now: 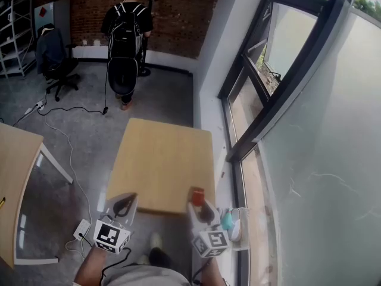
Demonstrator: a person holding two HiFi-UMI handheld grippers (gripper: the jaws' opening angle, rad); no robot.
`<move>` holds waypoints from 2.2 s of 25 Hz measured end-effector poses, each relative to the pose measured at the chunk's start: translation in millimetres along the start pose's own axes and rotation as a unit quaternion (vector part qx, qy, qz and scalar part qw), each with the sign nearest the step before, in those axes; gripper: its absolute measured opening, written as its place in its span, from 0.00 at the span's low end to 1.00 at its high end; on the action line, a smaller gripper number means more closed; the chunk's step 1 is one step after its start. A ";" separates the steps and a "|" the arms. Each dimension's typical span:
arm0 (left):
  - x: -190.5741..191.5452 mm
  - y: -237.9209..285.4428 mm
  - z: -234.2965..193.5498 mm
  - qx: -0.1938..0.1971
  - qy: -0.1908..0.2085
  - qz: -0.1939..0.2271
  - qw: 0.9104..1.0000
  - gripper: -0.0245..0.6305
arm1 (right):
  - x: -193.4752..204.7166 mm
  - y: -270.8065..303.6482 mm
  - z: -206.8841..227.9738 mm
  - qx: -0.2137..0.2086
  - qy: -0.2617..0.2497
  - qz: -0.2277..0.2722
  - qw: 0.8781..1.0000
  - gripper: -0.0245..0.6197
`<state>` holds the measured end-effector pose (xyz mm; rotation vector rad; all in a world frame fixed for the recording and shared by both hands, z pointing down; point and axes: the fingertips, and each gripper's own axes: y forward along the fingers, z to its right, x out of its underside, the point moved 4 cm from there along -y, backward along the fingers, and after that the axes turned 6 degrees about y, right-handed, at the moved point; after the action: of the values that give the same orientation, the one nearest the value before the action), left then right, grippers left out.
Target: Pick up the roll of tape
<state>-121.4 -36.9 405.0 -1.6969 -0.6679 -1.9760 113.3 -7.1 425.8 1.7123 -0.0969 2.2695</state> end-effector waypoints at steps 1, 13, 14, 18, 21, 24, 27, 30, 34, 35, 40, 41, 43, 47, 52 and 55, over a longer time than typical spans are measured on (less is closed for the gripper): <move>-0.6 -3.6 -0.8 -0.001 0.000 0.001 1.000 0.04 | -0.1 -2.2 -2.9 0.000 0.000 0.002 1.000 0.35; -11.3 -29.8 2.3 -0.011 0.008 0.015 1.000 0.04 | -8.9 -32.8 -30.0 -0.009 -0.002 0.024 1.000 0.35; -10.8 -31.4 3.4 -0.011 0.009 0.015 1.000 0.04 | -9.2 -35.3 -31.7 -0.010 0.000 0.027 1.000 0.35; -10.1 -39.9 5.7 -0.011 0.010 0.017 1.000 0.04 | -7.4 -44.4 -39.2 -0.007 0.005 0.030 1.000 0.35; -9.1 -43.8 7.8 -0.011 0.011 0.012 1.000 0.04 | -7.9 -50.8 -39.8 -0.004 0.000 0.030 1.000 0.35; -8.4 -44.8 9.7 -0.011 0.011 0.012 1.000 0.04 | -6.7 -56.1 -36.1 -0.002 -0.010 0.031 0.999 0.35; -9.7 -44.2 11.1 -0.009 0.008 0.013 1.000 0.04 | -6.8 -57.9 -36.5 0.001 -0.013 0.032 0.999 0.35; -12.5 -43.9 14.4 -0.005 0.009 0.015 1.000 0.04 | -6.8 -59.2 -38.2 -0.002 -0.013 0.034 0.999 0.35; -11.1 -44.8 16.9 -0.003 0.011 0.014 1.000 0.04 | -5.1 -60.8 -39.5 -0.005 -0.020 0.035 0.999 0.35; -11.5 -45.1 16.9 -0.003 0.011 0.014 1.000 0.04 | -6.0 -61.1 -40.0 -0.005 -0.021 0.037 0.999 0.35; -12.5 -48.7 17.1 -0.006 0.011 0.015 1.000 0.04 | -8.2 -64.7 -40.9 -0.005 -0.017 0.042 0.999 0.35; -12.5 -49.0 17.1 -0.006 0.011 0.015 1.000 0.04 | -7.4 -65.3 -40.2 -0.004 -0.017 0.042 0.999 0.35; -12.5 -49.1 17.0 -0.006 0.010 0.016 1.000 0.04 | -5.7 -66.3 -38.6 -0.003 -0.018 0.041 0.999 0.35; -14.3 -49.7 18.4 -0.006 0.011 0.018 1.000 0.04 | -5.5 -68.8 -38.7 -0.005 -0.015 0.037 0.999 0.35; -13.8 -51.7 20.4 -0.005 0.011 0.016 1.000 0.04 | -8.2 -71.0 -39.3 -0.004 -0.022 0.040 0.999 0.35; -14.0 -51.6 21.1 -0.005 0.010 0.018 1.000 0.04 | -7.9 -71.4 -38.1 -0.004 -0.024 0.041 0.999 0.35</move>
<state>-135.1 17.0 390.1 -1.6822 -0.6179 -1.9722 99.4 68.2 398.4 1.7910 -0.1901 2.2826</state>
